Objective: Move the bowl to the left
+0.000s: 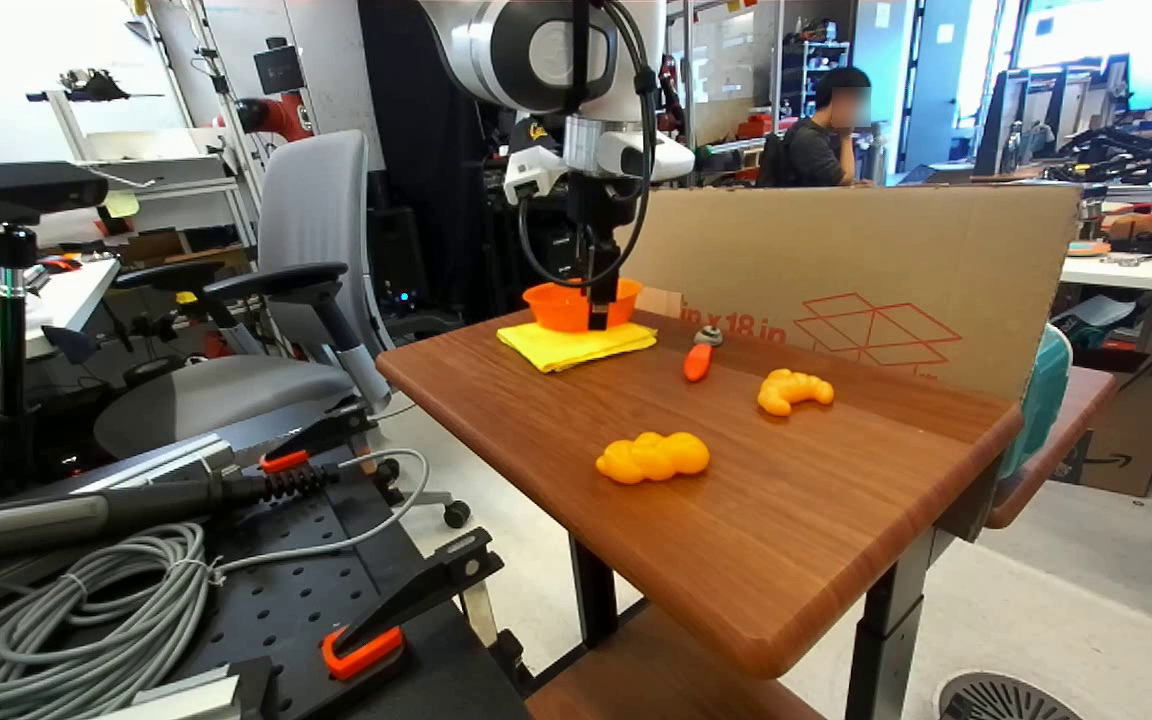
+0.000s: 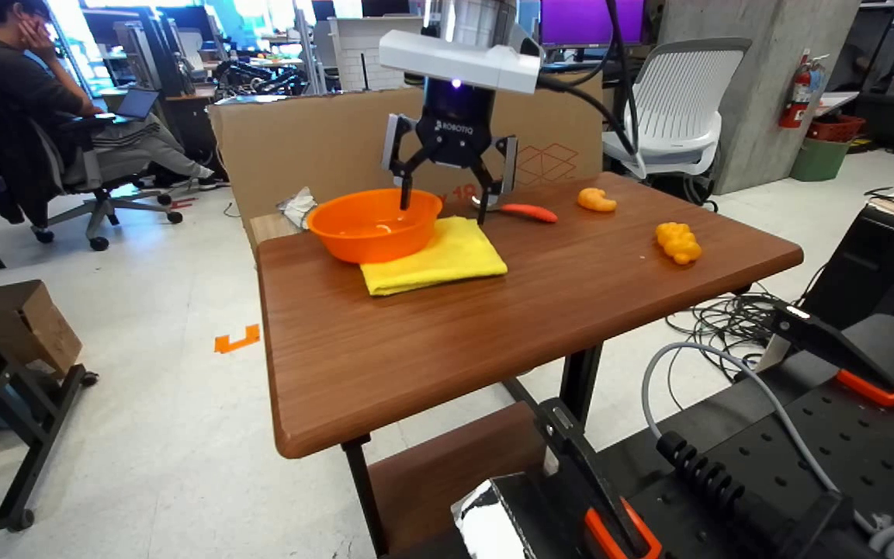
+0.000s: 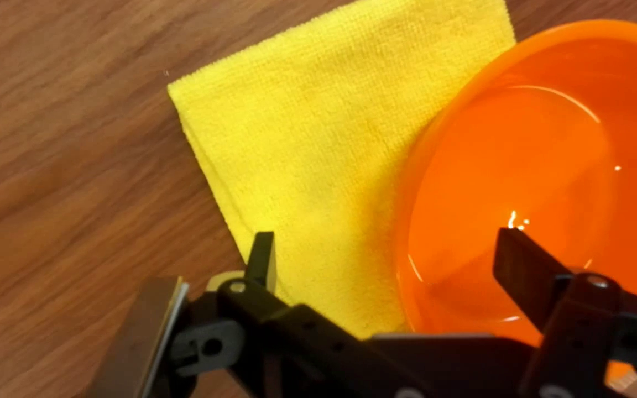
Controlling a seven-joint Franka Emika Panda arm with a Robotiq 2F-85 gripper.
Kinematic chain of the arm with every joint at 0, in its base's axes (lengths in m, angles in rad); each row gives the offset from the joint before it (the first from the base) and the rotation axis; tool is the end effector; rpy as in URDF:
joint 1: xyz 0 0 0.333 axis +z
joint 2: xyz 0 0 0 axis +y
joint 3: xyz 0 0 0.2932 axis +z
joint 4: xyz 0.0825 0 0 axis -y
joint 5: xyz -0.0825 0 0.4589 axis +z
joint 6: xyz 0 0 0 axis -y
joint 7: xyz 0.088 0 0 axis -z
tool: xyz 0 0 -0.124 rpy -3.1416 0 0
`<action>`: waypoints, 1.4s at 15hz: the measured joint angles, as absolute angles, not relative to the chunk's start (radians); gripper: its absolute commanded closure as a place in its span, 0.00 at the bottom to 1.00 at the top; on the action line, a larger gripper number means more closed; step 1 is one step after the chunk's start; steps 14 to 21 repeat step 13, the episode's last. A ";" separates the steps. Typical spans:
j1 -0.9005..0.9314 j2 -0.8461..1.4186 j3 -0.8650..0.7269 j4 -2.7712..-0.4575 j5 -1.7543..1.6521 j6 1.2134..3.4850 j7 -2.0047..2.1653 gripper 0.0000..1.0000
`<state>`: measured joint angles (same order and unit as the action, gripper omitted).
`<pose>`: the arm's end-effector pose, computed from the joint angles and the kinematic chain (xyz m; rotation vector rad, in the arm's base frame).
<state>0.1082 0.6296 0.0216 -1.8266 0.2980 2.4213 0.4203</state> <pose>0.6715 0.0926 0.0920 -2.8509 0.7625 0.1330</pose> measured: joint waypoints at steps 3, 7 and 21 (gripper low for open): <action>0.108 0.588 0.022 -1.842 0.303 2.421 0.420 0.00; 0.108 0.461 0.032 -1.912 0.324 2.421 0.420 0.00; 0.108 0.381 0.035 -1.980 0.327 2.421 0.420 0.00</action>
